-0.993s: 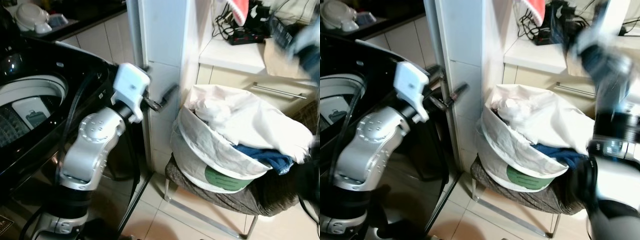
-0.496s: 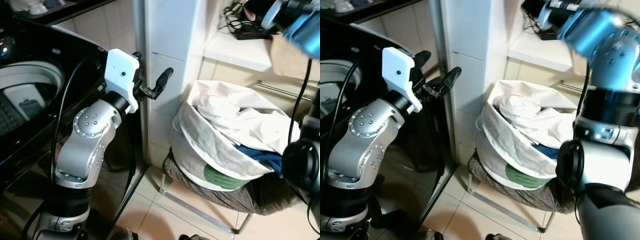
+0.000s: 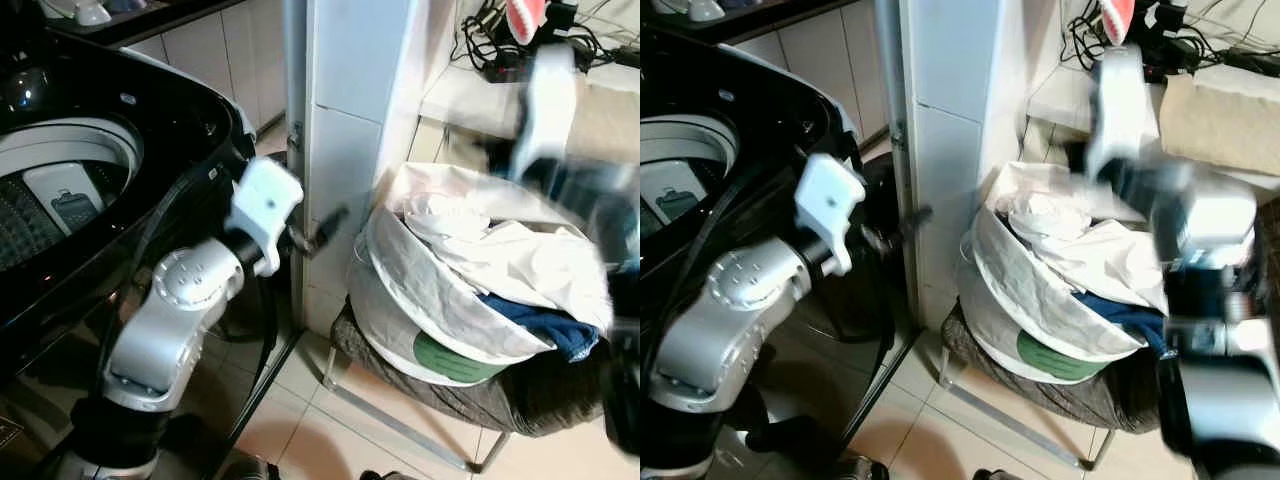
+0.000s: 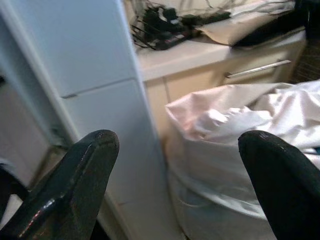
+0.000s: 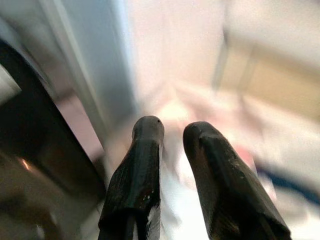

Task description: Clothes washing

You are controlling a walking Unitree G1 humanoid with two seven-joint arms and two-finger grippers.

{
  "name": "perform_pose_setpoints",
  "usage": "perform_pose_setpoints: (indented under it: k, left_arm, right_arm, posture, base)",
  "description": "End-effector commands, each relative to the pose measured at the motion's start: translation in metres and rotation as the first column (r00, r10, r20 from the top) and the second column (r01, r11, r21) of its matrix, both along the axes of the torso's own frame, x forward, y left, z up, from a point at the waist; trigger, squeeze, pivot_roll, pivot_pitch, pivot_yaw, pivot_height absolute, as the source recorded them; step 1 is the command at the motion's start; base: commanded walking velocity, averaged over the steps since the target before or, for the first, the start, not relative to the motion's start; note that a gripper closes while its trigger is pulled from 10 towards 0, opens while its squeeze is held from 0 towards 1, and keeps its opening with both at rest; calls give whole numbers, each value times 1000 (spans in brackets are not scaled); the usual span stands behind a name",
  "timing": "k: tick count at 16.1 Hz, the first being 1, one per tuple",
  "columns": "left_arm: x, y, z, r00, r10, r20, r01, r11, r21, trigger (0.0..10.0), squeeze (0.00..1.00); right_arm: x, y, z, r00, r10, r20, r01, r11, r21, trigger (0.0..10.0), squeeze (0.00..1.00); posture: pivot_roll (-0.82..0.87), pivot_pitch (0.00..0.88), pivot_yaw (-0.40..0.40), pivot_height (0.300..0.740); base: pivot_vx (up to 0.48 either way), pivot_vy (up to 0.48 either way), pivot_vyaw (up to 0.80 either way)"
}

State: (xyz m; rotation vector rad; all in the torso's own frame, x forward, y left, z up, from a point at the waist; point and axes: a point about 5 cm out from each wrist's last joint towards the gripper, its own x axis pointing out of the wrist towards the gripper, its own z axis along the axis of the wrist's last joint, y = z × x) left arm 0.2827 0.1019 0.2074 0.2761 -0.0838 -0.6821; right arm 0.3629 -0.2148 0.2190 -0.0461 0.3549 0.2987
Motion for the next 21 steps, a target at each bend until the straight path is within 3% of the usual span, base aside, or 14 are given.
perform_pose_setpoints:
  k: [1, 3, 5, 11, 15, 16, 21]
  left_arm:
    - [-6, -5, 0, 998, -54, -11, 54, 998, 16, 10000, 0]
    - [-12, -9, -8, 992, -111, -60, 115, 992, 60, 10000, 0]
    - [-13, -10, -9, 990, -122, -66, 126, 990, 59, 10000, 0]
    - [-23, -13, -16, 976, -178, -122, 189, 978, 84, 10000, 0]
    - [-26, -14, -15, 971, -196, -135, 210, 973, 94, 10000, 0]
    - [-27, -14, -15, 970, -199, -136, 213, 972, 96, 10000, 0]
    - [-31, -15, -16, 961, -226, -160, 244, 964, 104, 10000, 0]
  right_arm:
    - [0, -8, -5, 1000, 5, -23, -6, 997, -73, 10000, 1000]
    - [0, -23, -33, 995, -33, -97, 22, 994, -112, 10000, 1000]
    - [2, -28, -42, 994, -42, -100, 33, 995, -95, 10000, 1000]
    - [11, -34, -47, 996, -9, -91, 1, 996, -87, 10000, 1000]
    - [10, -35, -66, 989, -20, -145, 0, 991, -137, 10000, 973]
    - [9, -36, -72, 987, -22, -160, -5, 986, -165, 10000, 0]
    - [-1, -44, -98, 972, -41, -230, -23, 963, -269, 10000, 0]
  posture:
    - [-28, 74, -1, 740]
    - [-28, 74, 0, 740]
    - [-26, 76, 5, 740]
    - [-13, 71, 8, 740]
    - [-2, 74, 10, 740]
    - [0, 74, 10, 740]
    - [2, 79, 15, 740]
  base:
    - [0, 0, 0]
    - [0, 0, 0]
    - [0, 0, 0]
    - [0, 0, 0]
    - [0, 0, 0]
    - [0, 0, 0]
    - [0, 0, 0]
